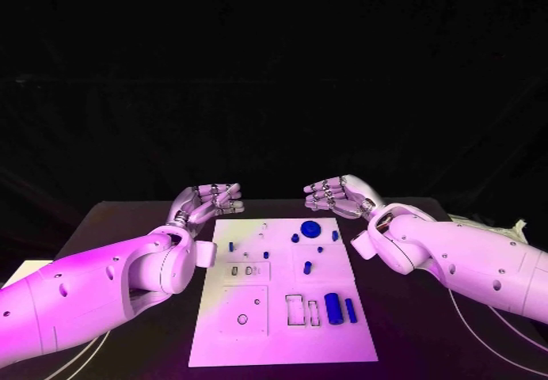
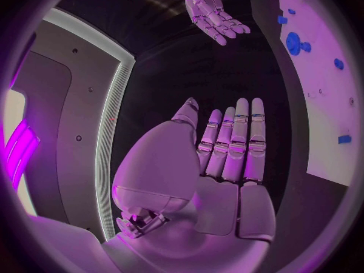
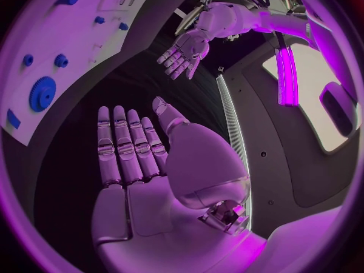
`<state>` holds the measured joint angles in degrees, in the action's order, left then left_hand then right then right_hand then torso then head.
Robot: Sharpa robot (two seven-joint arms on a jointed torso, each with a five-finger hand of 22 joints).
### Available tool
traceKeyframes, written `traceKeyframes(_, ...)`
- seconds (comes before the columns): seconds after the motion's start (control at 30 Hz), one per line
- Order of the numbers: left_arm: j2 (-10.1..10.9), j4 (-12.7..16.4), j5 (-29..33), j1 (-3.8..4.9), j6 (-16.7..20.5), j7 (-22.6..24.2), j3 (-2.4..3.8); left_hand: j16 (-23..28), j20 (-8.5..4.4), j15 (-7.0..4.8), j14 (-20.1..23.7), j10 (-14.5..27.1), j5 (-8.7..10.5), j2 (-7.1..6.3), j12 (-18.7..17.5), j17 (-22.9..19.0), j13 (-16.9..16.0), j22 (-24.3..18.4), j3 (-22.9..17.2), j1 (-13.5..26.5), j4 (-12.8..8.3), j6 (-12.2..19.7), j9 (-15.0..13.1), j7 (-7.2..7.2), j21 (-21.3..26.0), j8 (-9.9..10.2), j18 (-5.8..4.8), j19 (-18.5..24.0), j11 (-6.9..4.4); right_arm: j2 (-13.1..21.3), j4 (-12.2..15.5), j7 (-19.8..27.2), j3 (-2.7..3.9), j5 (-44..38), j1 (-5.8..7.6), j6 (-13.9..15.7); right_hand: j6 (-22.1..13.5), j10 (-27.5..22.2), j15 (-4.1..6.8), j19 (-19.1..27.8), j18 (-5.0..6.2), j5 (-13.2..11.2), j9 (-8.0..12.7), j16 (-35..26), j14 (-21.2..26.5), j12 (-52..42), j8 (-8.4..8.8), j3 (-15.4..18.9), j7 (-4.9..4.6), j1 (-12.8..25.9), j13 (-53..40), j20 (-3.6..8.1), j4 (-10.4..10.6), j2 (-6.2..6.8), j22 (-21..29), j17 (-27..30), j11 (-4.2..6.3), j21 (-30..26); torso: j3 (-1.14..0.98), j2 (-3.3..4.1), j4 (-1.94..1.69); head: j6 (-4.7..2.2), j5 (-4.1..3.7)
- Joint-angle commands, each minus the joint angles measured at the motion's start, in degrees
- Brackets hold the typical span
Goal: Assemble the parts on the task board
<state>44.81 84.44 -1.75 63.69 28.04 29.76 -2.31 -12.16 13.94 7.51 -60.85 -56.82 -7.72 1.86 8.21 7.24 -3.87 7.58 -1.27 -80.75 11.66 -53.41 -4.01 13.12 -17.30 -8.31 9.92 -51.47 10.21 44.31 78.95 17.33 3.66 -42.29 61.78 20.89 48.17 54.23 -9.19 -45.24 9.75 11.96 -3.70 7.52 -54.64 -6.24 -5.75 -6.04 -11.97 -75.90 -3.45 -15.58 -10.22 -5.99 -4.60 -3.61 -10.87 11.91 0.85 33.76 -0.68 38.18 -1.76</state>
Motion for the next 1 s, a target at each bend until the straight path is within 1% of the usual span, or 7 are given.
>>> traceKeyframes(0.03, 1.4, 2.8, 2.1, 0.14, -3.8, -1.4, 0.05, 0.0, -0.30, -0.28, -1.1, -1.1, 0.19, -0.08, -0.3, 0.4, -0.1, -0.2, 0.4, -0.6, -0.1, -0.6, 0.1, 0.00, -0.2, 0.4, 0.69, -1.0, -0.21, -0.1, -0.2, -2.4, 0.27, -13.1, 0.58, 0.8, 7.3, 7.7, 2.67, -7.6, 1.06, -0.5, -0.2, 0.7, -9.9, 1.8, 0.73, -3.0, -0.16, 0.0, -0.1, 2.55, -2.2, 1.06, -0.1, -0.4, 2.06, 2.6, 0.27, 1.95, -0.68, -0.51, -0.61)
traceKeyframes(0.23, 3.9, 8.0, 6.3, 0.33, -5.1, -2.9, 0.10, 0.2, -0.43, -0.35, -1.5, -1.4, 0.20, -0.41, -0.6, 0.7, -0.1, -0.4, 0.7, -0.8, -0.4, -0.9, 0.2, 0.03, 0.0, 0.7, 0.65, -1.4, -0.22, -0.4, -0.9, -6.7, 0.72, -25.6, 2.02, -1.6, 9.9, 11.9, 5.40, -14.2, 0.90, -0.5, -0.3, 2.9, -18.5, 2.2, 0.96, -5.1, 0.76, 0.3, -0.3, 5.52, -3.4, 2.16, -1.5, -1.8, 3.43, 6.5, 0.58, 3.77, -1.42, -0.43, -1.59)
traceKeyframes(0.3, 4.8, 9.8, 7.2, 0.47, -5.9, -3.3, 0.17, 0.2, -0.43, -0.35, -1.5, -1.5, 0.20, -0.45, -0.6, 0.7, -0.1, -0.4, 0.7, -0.8, -0.5, -0.9, 0.2, 0.02, 0.0, 0.7, 0.64, -1.5, -0.23, -0.6, -1.1, -9.5, 0.88, -31.8, 2.60, -3.6, 11.4, 14.0, 7.25, -19.0, 0.86, -0.5, -0.4, 5.5, -24.4, 2.0, 0.70, -5.3, 1.44, 0.0, -0.4, 7.71, -3.8, 2.70, -3.1, -3.4, 4.41, 10.0, 0.71, 4.61, -1.82, -0.53, -2.09)
traceKeyframes(0.47, 6.1, 12.3, 8.0, 0.91, -7.3, -3.5, 0.46, 0.3, -0.45, -0.36, -1.6, -1.5, 0.19, -0.48, -0.7, 0.7, -0.1, -0.5, 0.7, -0.9, -0.6, -0.9, 0.2, -0.01, 0.1, 0.8, 0.64, -1.5, -0.24, -1.3, -1.3, -14.4, 1.01, -41.2, 3.39, -6.9, 12.6, 15.7, 8.73, -22.8, 0.78, -1.1, -0.3, 8.2, -29.9, 2.5, 1.15, -5.4, 2.13, 0.7, -0.3, 9.64, -3.7, 3.66, -5.0, -5.6, 5.42, 14.0, 1.01, 6.09, -2.48, -1.16, -2.40)
traceKeyframes(0.57, 6.6, 13.3, 8.2, 1.46, -7.9, -3.6, 0.67, 0.3, -0.46, -0.36, -1.6, -1.5, 0.19, -0.47, -0.7, 0.8, -0.1, -0.5, 0.7, -0.9, -0.6, -0.9, 0.2, -0.03, 0.1, 0.8, 0.63, -1.6, -0.25, -1.9, -1.4, -16.9, 1.06, -47.0, 3.69, -8.0, 13.2, 16.5, 9.60, -25.4, 0.68, -1.6, -0.2, 12.0, -32.1, 2.7, 1.56, -5.8, 2.74, 1.3, -0.3, 10.65, -3.2, 3.91, -6.6, -8.1, 5.94, 17.0, 1.11, 6.98, -2.87, -1.72, -3.02)
traceKeyframes(0.77, 7.4, 15.2, 8.3, 2.18, -8.6, -3.7, 0.83, 0.4, -0.46, -0.35, -1.5, -1.5, 0.20, -0.52, -0.8, 0.8, -0.1, -0.5, 0.8, -0.9, -0.7, -0.9, 0.2, -0.03, 0.2, 0.9, 0.62, -1.6, -0.24, -2.5, -1.3, -20.3, 1.20, -54.4, 3.93, -10.0, 13.2, 15.3, 10.03, -27.6, 0.60, -1.9, -0.1, 21.0, -31.8, 2.7, 2.10, -7.4, 3.18, 2.5, -0.2, 11.23, -2.2, 5.02, -9.2, -13.7, 6.43, 21.8, 1.21, 8.16, -3.40, -2.31, -3.50)
traceKeyframes(1.0, 8.0, 16.6, 8.4, 2.41, -8.7, -3.8, 0.95, 0.4, -0.46, -0.34, -1.5, -1.5, 0.21, -0.56, -0.9, 0.8, -0.1, -0.6, 0.8, -0.9, -0.7, -0.9, 0.2, -0.02, 0.2, 1.0, 0.61, -1.6, -0.23, -2.8, -1.0, -22.0, 1.30, -58.6, 4.02, -12.6, 12.4, 11.8, 9.84, -28.3, 0.58, -2.2, -0.1, 29.9, -31.7, 2.7, 2.10, -8.9, 3.47, 3.7, -0.2, 11.13, -0.8, 6.91, -11.8, -19.2, 6.02, 26.3, 1.29, 9.10, -3.80, -2.58, -3.79)
